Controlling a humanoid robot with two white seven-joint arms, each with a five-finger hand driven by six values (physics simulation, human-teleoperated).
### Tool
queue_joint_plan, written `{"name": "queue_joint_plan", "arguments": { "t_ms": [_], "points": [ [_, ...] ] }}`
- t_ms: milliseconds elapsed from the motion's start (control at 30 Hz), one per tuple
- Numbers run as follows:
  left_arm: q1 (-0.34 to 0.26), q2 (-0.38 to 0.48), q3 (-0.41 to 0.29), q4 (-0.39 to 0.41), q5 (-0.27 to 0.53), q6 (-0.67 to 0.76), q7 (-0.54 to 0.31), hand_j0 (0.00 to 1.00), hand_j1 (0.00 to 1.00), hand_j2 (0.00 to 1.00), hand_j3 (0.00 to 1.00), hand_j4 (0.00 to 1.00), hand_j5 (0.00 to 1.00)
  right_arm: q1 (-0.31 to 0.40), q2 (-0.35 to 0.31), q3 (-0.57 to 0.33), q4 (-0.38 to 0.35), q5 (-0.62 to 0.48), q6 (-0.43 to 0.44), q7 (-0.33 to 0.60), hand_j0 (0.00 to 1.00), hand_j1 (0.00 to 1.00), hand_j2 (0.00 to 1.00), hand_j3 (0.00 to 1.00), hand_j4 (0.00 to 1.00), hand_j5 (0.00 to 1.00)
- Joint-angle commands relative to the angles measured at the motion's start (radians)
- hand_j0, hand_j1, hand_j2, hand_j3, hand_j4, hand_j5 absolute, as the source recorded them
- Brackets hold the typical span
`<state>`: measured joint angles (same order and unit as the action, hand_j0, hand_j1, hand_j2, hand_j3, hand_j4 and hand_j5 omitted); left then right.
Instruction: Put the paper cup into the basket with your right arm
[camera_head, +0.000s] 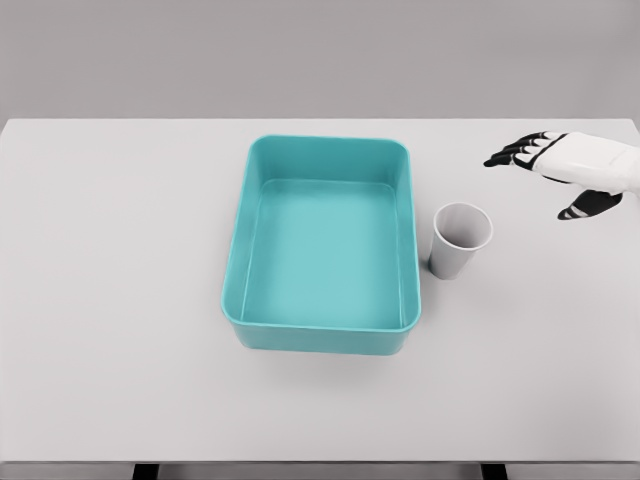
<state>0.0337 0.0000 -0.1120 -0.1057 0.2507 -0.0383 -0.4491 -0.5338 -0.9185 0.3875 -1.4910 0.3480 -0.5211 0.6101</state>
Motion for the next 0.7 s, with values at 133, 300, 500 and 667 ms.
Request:
{"name": "queue_joint_plan", "arguments": {
  "t_ms": [133,300,500,667],
  "points": [
    [0.000,0.000,0.000,0.000,0.001,0.001,0.000,1.00,1.00,1.00,1.00,1.00,1.00,0.000,-0.005,-0.009,0.008,-0.119,0.087,-0.006,1.00,1.00,1.00,1.00,1.00,1.00],
    [0.000,0.000,0.000,0.000,0.001,0.000,0.000,1.00,1.00,1.00,1.00,1.00,1.00,-0.002,-0.010,0.002,0.209,-0.826,0.385,0.001,1.00,1.00,1.00,1.00,1.00,1.00],
    [0.000,0.000,0.000,0.000,0.001,0.000,0.000,1.00,1.00,1.00,1.00,1.00,1.00,-0.003,0.112,0.014,0.362,-0.865,0.366,0.001,1.00,1.00,1.00,1.00,1.00,1.00],
    [0.000,0.000,0.000,0.000,0.001,0.000,0.000,1.00,1.00,1.00,1.00,1.00,1.00,0.012,0.128,0.043,0.399,-0.890,0.329,0.001,1.00,1.00,1.00,1.00,1.00,1.00]
  ]
}}
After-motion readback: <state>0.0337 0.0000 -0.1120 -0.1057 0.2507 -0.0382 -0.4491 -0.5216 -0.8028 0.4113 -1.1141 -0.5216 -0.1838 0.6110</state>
